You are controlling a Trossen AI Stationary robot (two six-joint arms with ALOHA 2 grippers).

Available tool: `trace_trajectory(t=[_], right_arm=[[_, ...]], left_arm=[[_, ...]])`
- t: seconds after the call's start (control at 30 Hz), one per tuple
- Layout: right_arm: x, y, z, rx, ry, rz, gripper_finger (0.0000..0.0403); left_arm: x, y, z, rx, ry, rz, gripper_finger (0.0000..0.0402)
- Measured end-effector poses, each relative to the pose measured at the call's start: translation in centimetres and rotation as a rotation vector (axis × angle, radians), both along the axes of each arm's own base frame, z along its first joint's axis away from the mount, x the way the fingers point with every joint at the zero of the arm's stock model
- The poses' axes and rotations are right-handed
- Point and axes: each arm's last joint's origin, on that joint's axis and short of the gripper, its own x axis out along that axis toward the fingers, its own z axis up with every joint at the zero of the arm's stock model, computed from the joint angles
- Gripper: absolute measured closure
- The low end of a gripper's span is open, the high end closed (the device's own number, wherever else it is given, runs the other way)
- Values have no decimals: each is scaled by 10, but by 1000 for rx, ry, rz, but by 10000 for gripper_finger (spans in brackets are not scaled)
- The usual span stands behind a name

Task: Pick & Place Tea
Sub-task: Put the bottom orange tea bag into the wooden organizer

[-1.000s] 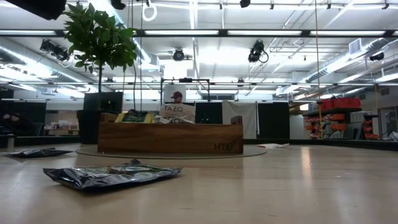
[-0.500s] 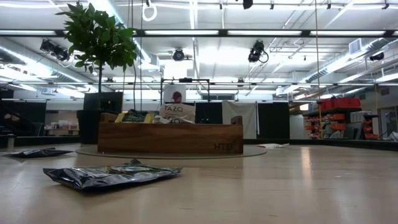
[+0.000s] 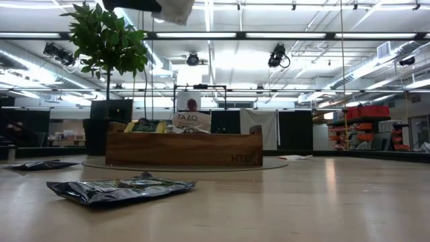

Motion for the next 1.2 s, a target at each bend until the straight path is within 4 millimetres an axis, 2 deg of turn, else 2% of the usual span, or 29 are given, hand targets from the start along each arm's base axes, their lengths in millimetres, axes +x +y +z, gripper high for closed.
trace_trajectory(t=[0.2,0.33,0.43,0.53,0.77,0.93,1.1,1.2], right_arm=[[-2,0,37,-17,112,43,259],[-1,-4,44,-1,139,104,259],[6,-5,42,-6,149,154,258],[16,-6,33,-39,192,173,247],[41,-7,25,-36,247,159,168],[64,-5,8,-29,364,148,125],[80,-4,-11,-50,423,142,116],[84,-7,-11,-46,403,135,121]], left_arm=[[10,11,17,-14,264,-53,401],[22,17,26,13,368,-104,401],[33,20,31,40,436,-137,401],[43,21,32,50,517,-165,401],[61,17,22,71,680,-176,401],[64,16,19,89,715,-178,401],[64,16,20,102,715,-169,401],[63,14,20,104,711,-176,401]])
